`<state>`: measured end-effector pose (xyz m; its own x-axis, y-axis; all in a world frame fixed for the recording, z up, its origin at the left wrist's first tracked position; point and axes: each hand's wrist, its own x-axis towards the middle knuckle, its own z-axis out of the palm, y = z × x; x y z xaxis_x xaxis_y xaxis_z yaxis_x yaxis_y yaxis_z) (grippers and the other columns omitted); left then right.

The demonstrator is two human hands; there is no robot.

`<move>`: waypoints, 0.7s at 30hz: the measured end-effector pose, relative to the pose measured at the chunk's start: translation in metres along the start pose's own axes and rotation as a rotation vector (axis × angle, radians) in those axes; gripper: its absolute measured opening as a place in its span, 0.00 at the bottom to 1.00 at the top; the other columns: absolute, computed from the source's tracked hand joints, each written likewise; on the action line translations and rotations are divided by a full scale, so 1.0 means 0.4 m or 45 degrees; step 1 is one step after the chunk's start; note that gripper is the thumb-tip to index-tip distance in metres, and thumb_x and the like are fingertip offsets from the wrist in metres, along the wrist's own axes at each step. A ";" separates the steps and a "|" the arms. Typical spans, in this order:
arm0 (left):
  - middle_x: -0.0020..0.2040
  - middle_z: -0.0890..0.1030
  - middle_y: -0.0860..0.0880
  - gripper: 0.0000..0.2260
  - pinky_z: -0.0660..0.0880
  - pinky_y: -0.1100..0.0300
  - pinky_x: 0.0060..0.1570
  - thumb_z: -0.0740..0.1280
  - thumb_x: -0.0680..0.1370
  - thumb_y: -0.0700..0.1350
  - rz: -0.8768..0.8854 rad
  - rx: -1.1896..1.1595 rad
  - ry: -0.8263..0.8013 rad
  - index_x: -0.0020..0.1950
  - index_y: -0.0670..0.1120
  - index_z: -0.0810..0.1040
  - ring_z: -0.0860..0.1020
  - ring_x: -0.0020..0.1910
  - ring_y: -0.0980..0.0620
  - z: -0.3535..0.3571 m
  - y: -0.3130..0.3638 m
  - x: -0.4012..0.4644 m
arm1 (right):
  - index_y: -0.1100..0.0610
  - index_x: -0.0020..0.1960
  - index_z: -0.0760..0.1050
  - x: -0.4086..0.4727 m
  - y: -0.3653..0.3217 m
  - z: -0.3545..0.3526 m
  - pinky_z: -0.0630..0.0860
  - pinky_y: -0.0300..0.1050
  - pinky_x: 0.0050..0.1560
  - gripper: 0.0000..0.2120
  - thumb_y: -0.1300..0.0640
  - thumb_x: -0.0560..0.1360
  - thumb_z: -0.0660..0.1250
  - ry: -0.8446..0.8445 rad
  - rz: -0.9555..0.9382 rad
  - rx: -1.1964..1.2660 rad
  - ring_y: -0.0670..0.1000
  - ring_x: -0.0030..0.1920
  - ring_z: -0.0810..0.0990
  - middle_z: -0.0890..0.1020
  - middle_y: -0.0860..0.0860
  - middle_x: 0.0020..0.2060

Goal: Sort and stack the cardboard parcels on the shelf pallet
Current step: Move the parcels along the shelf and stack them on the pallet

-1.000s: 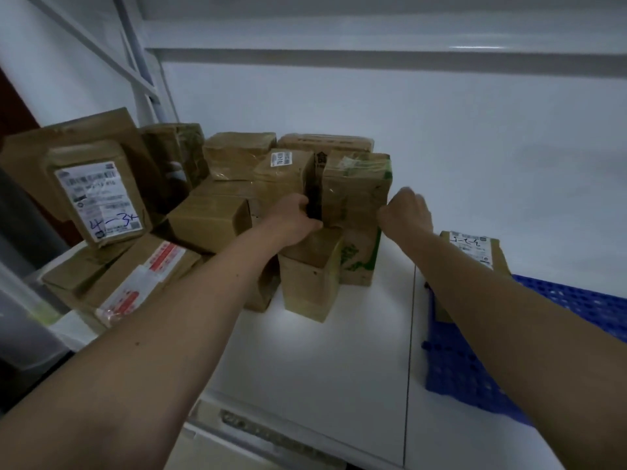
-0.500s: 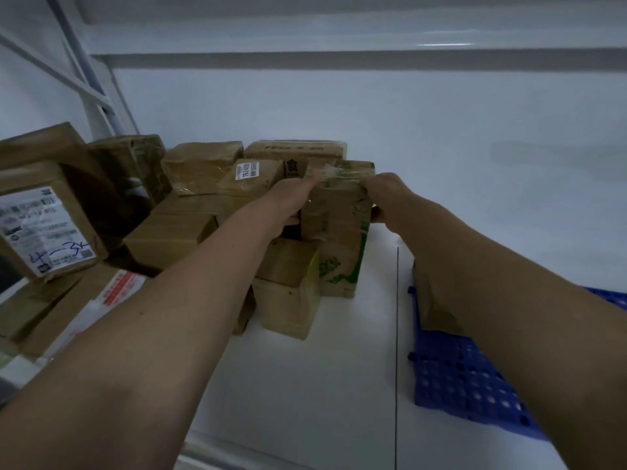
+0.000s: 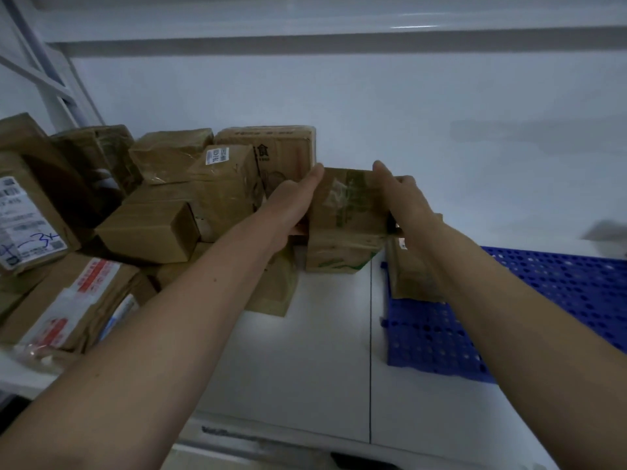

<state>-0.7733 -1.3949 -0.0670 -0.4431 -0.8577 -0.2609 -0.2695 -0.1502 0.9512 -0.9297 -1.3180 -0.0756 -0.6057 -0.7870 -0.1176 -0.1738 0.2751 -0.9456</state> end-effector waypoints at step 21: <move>0.48 0.83 0.48 0.05 0.79 0.51 0.38 0.67 0.78 0.45 -0.364 0.169 -0.216 0.53 0.49 0.77 0.81 0.47 0.48 0.049 -0.259 -0.140 | 0.60 0.52 0.74 -0.156 0.227 0.044 0.75 0.59 0.58 0.09 0.55 0.80 0.59 -0.378 0.514 -0.101 0.59 0.51 0.82 0.83 0.59 0.51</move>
<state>-0.7371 -1.3217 -0.1539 -0.4666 -0.6944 -0.5478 -0.5071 -0.2975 0.8089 -0.8939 -1.2536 -0.1596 -0.3922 -0.7290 -0.5610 -0.0367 0.6218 -0.7823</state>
